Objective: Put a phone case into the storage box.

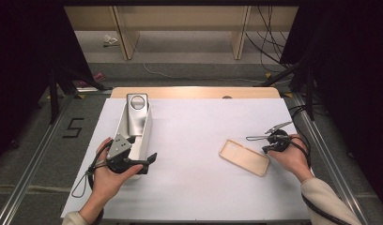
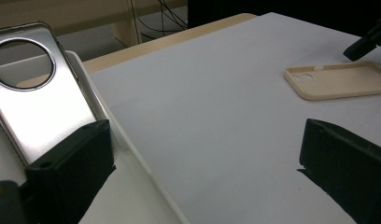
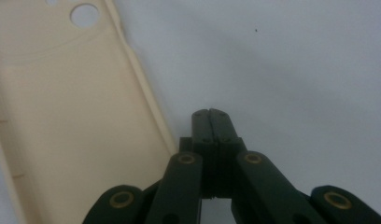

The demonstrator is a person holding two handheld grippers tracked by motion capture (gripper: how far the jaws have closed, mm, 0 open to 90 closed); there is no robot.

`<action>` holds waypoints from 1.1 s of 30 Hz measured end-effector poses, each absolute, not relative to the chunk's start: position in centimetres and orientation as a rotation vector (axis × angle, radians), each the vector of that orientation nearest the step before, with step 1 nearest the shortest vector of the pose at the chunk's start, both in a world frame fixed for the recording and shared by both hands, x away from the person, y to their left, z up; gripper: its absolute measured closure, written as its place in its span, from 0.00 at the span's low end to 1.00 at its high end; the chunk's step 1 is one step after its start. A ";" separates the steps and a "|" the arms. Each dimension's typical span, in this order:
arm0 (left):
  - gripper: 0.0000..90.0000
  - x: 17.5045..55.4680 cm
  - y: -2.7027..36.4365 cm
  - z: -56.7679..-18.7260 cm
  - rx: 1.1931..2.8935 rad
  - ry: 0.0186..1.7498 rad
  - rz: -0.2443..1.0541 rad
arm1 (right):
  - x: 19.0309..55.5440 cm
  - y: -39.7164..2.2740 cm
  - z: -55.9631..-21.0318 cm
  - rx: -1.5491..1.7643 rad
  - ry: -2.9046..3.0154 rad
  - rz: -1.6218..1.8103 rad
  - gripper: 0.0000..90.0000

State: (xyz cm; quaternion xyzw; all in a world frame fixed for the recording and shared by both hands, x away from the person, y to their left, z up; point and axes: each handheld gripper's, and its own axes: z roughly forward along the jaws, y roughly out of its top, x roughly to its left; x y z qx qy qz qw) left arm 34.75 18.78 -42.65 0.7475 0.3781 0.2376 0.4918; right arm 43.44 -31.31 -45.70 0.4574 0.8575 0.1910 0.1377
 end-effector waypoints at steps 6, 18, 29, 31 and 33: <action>0.03 34.8 18.8 -42.8 1.818 0.922 0.578 | 43.4 -31.3 -45.8 1.321 2.501 0.530 1.00; 0.03 34.8 18.8 -42.8 1.816 0.923 0.578 | 43.0 -31.0 -45.7 1.330 2.548 0.476 1.00; 0.03 34.8 18.8 -42.8 1.817 0.921 0.579 | 41.3 -29.4 -45.4 1.339 2.661 0.398 1.00; 0.03 34.8 18.8 -42.8 1.818 0.920 0.579 | 41.0 -29.1 -45.3 1.330 2.686 0.397 1.00; 0.03 34.9 18.8 -42.8 1.817 0.922 0.579 | 40.8 -28.6 -45.3 1.337 2.717 0.406 1.00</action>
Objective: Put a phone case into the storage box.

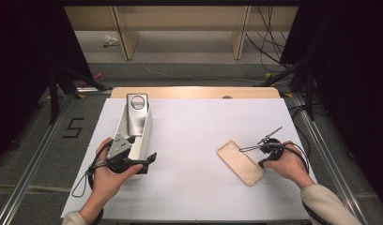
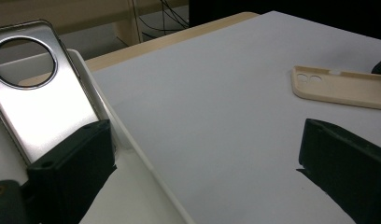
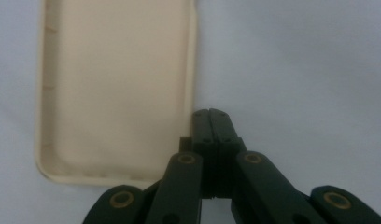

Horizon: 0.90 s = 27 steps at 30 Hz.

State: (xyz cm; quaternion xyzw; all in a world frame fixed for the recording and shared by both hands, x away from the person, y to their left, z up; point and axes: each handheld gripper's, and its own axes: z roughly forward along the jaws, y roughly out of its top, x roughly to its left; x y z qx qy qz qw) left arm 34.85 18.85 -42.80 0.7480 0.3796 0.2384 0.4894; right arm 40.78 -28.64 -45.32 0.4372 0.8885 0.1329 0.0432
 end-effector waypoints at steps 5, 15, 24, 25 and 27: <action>0.03 34.9 18.8 -42.8 1.820 0.921 0.579 | 40.1 -27.3 -45.4 1.345 2.802 0.463 1.00; 0.03 34.9 18.8 -42.8 1.822 0.918 0.578 | 39.3 -25.0 -45.6 1.272 2.894 0.499 1.00; 0.03 34.9 18.7 -42.9 1.824 0.917 0.578 | 39.0 -24.1 -45.7 1.228 2.911 0.499 1.00; 0.03 34.9 18.7 -42.9 1.824 0.919 0.578 | 39.0 -24.1 -45.7 1.217 2.916 0.493 1.00; 0.03 34.9 18.7 -42.9 1.825 0.917 0.578 | 39.0 -24.0 -45.6 1.207 2.916 0.495 1.00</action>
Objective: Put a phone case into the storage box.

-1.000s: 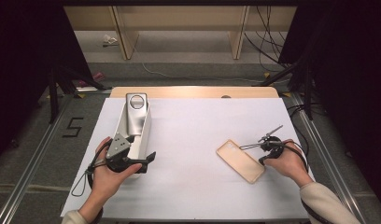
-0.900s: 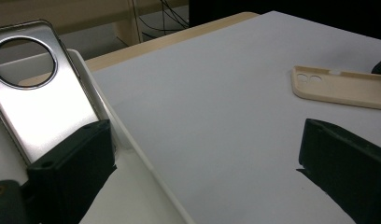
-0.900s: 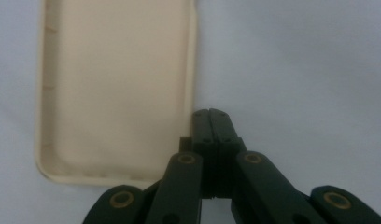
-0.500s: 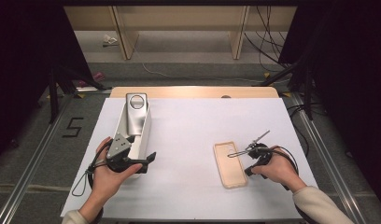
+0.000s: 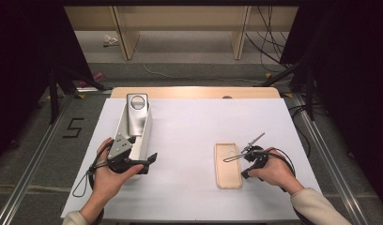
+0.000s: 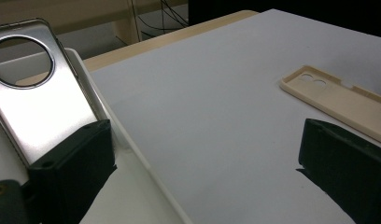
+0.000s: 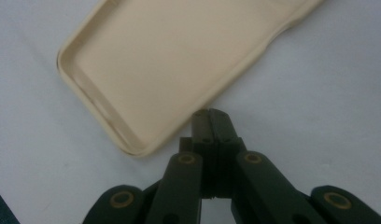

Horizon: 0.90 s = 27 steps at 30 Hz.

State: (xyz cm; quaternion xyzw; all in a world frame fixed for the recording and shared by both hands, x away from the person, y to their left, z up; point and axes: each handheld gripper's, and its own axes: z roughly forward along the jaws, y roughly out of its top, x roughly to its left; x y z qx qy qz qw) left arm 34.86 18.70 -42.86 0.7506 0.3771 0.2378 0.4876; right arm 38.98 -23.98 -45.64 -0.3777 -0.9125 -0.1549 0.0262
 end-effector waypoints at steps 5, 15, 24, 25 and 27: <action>0.03 34.9 18.7 -42.9 1.824 0.918 0.578 | 39.0 -24.0 -45.4 -1.134 -2.856 -0.489 1.00; 0.03 34.9 18.6 -42.9 1.826 0.916 0.577 | 39.1 -23.9 -44.1 -0.902 -3.088 -0.482 0.50; 0.03 35.0 18.6 -43.0 1.835 0.913 0.579 | 38.4 -23.1 -43.2 -0.725 -3.174 -0.485 0.34; 0.03 35.0 18.5 -43.0 1.837 0.913 0.580 | 38.3 -22.9 -43.1 -0.687 -3.183 -0.483 0.34; 0.03 35.0 18.5 -43.0 1.839 0.913 0.581 | 38.0 -22.5 -43.1 -0.629 -3.188 -0.485 0.34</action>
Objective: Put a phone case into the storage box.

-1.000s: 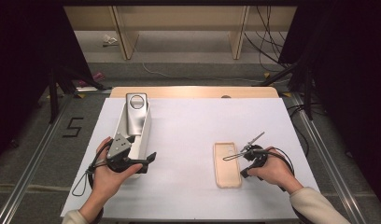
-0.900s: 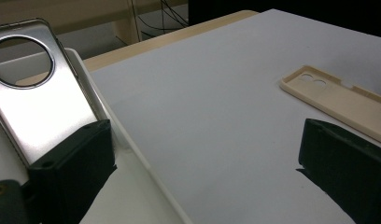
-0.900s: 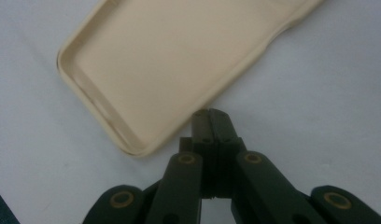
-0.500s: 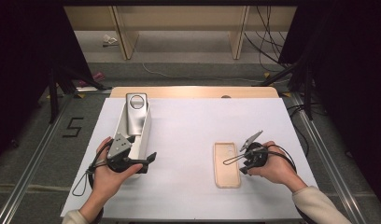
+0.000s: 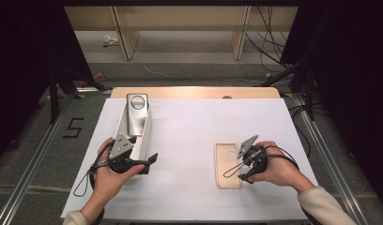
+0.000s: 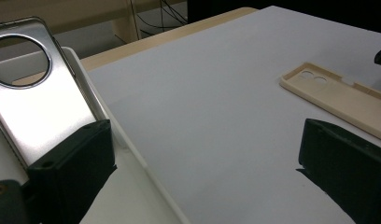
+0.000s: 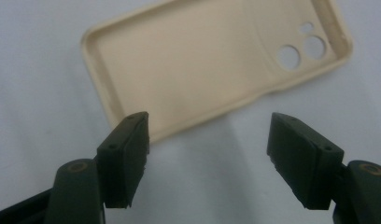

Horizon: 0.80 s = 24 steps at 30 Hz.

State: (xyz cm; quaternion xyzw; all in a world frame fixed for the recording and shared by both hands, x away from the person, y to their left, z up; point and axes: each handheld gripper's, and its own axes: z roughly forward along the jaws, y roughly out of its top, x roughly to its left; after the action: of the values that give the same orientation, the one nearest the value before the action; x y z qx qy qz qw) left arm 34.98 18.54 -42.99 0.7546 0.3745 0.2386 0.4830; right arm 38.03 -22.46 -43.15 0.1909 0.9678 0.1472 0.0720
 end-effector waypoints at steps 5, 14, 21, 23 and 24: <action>0.03 35.0 18.5 -42.9 1.837 0.910 0.582 | 37.3 -21.0 -43.7 0.449 2.956 0.395 0.34; 0.03 35.0 18.5 -42.9 1.837 0.907 0.582 | 36.6 -19.1 -44.4 0.303 3.003 0.323 0.37; 0.03 35.0 18.4 -43.0 1.838 0.904 0.580 | 36.3 -18.0 -44.7 0.234 3.019 0.282 0.40; 0.03 35.0 18.4 -42.9 1.839 0.905 0.582 | 36.4 -17.7 -44.9 0.215 3.020 0.268 0.40; 0.03 35.0 18.4 -42.9 1.837 0.903 0.581 | 36.4 -17.5 -44.9 0.208 3.019 0.255 0.41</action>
State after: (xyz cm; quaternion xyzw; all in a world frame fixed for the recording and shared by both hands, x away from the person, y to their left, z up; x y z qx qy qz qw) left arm 34.97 18.41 -42.92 0.7547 0.3711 0.2387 0.4856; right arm 36.43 -17.48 -44.91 0.0683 0.9928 0.0838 0.0523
